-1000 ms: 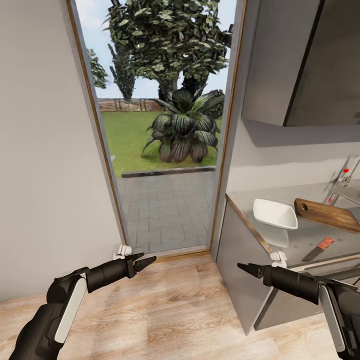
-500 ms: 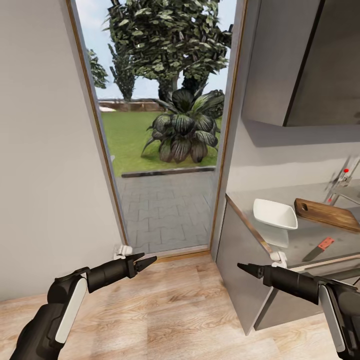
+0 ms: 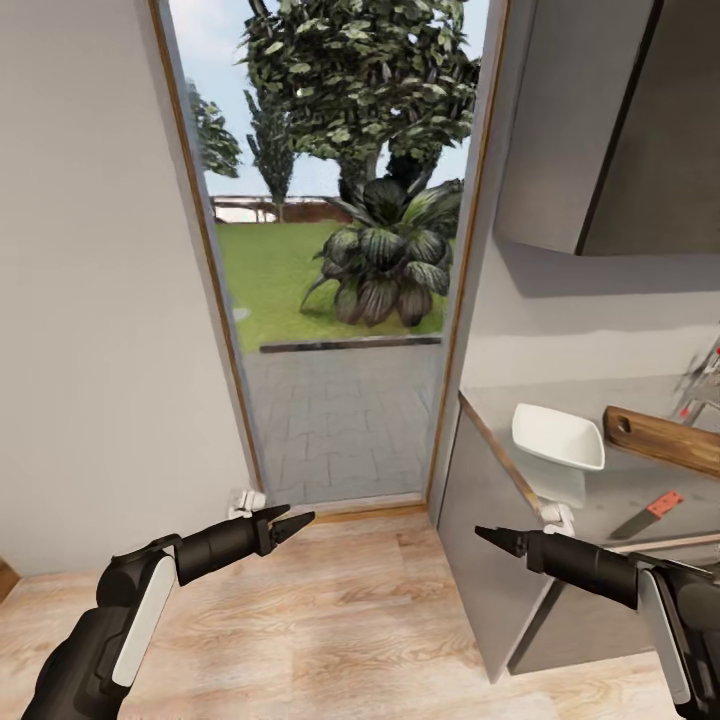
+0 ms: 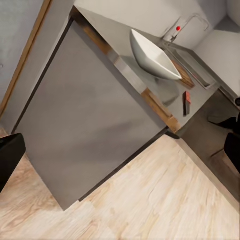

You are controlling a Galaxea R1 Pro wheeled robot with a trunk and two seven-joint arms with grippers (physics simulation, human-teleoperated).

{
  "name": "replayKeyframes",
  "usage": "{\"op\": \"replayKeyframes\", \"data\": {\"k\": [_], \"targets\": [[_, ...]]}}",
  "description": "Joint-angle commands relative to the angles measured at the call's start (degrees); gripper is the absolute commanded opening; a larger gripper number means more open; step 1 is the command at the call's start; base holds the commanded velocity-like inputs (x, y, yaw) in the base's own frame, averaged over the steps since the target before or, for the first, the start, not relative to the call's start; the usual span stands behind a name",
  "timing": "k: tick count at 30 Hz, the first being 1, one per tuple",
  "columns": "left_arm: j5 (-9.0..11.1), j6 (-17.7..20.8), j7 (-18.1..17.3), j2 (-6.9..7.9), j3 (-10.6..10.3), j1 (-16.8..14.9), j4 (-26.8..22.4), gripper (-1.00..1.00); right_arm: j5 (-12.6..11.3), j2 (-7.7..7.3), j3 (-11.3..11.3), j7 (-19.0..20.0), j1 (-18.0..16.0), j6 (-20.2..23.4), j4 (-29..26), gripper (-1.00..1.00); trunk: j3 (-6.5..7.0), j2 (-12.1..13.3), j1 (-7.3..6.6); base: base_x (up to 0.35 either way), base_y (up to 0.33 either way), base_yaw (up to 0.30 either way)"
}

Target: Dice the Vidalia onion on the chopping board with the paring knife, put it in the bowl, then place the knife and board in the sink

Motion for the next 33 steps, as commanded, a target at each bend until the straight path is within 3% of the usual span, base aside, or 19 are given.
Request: {"op": "replayKeyframes", "data": {"k": [1, 7, 10, 19, 28, 33], "targets": [[0.18, 0.33, -0.08, -0.01, 0.03, -0.05, -0.02, 1.00, -0.35, -0.02, -0.04, -0.05, -0.04, 0.56, 0.04, 1.00, -0.11, -0.11, 0.03, 0.000, -0.308, 0.043], [0.09, 0.30, 0.10, -0.01, 0.03, -0.06, 0.04, 1.00, -1.46, -0.02, -0.13, 0.02, -0.04, 1.70, 0.00, 1.00, -0.11, -0.11, 0.03, 0.000, -0.257, 0.014], [0.08, 0.29, 0.03, 0.04, 0.07, -0.06, 0.06, 1.00, -3.06, -0.06, -0.25, 0.06, -0.04, 3.01, -0.06, 1.00, -0.11, -0.11, 0.03, 0.000, -0.049, 0.001], [0.22, 0.61, -0.31, 0.17, 0.12, -0.05, 0.13, 1.00, -4.00, -0.06, -0.46, 0.02, -0.04, 3.26, 0.18, 1.00, -0.11, -0.11, 0.03, 0.000, -0.008, -0.010], [1.55, 1.01, -0.68, 0.42, 0.23, -0.06, 0.01, 1.00, -3.71, -0.02, 0.00, -0.23, -0.04, 3.06, -0.01, 1.00, -0.11, -0.11, 0.03, 0.001, -0.009, -0.254], [1.51, 0.70, -0.70, 0.36, 0.18, -0.06, -0.09, 1.00, -4.00, -0.11, -0.22, -0.16, -0.04, 3.38, 0.00, 1.00, -0.11, -0.11, 0.03, 0.079, -0.223, -0.287]]}}
